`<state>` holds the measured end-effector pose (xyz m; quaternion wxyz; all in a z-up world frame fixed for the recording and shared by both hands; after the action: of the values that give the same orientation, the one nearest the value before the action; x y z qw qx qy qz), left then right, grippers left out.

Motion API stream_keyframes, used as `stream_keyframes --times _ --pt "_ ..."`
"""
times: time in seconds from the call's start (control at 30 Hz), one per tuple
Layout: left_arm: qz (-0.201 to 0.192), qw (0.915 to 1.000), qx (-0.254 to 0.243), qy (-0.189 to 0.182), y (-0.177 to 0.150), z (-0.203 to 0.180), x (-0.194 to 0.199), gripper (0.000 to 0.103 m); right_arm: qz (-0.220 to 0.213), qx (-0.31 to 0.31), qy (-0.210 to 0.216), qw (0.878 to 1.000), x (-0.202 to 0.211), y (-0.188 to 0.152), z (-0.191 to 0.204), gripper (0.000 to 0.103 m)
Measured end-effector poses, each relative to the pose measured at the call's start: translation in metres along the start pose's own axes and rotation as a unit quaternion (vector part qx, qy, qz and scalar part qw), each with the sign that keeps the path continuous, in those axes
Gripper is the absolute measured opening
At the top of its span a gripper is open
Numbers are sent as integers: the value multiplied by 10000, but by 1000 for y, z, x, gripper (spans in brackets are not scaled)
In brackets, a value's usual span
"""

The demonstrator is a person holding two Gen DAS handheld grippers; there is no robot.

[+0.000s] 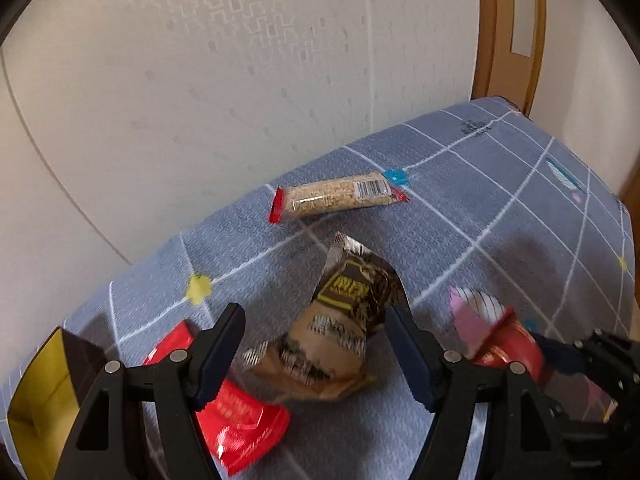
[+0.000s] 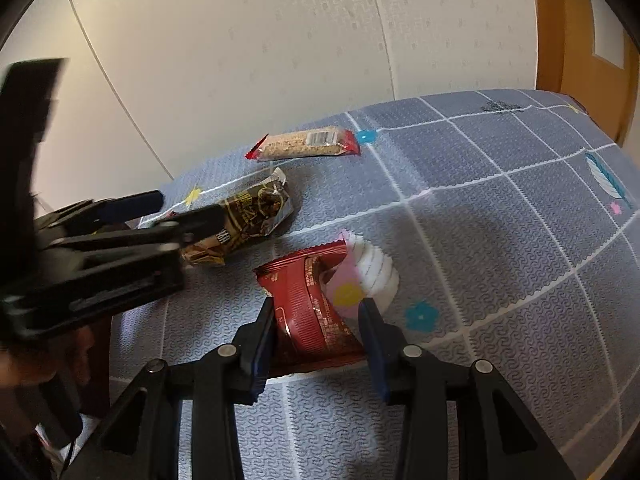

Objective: Organize snacks
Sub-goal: 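Grasp the brown Nanfang packet with the left gripper while the right gripper holds the dark red packet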

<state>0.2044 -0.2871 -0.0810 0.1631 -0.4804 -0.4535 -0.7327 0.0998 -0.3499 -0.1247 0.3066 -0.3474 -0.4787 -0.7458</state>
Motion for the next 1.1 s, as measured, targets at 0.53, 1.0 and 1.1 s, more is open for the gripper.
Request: stream_keyframes --times 0.53,1.0,1.1 --pt "169 9987 202 -437 -14 -3 -25 39 12 -169 89 9998 3 2 -10 41" --pt "-56 9961 401 -782 -56 -5 10 29 -67 -354 113 9993 0 3 -12 41" --pt "-167 9954 374 -866 -64 -8 21 27 -43 -385 159 9991 -2 3 -9 41"
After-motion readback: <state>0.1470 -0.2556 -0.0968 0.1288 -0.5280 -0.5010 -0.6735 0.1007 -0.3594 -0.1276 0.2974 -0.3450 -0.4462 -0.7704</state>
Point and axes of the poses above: each gripper's, at about its wrist camera, not at the fingertips, and x roughly against the way its jaws point, z to its left, y to its top, the point moved 7 cm from there along -x, roughly the way its jaws point, and after that the axes turned 7 degrees about z, right-handed, at the moved point
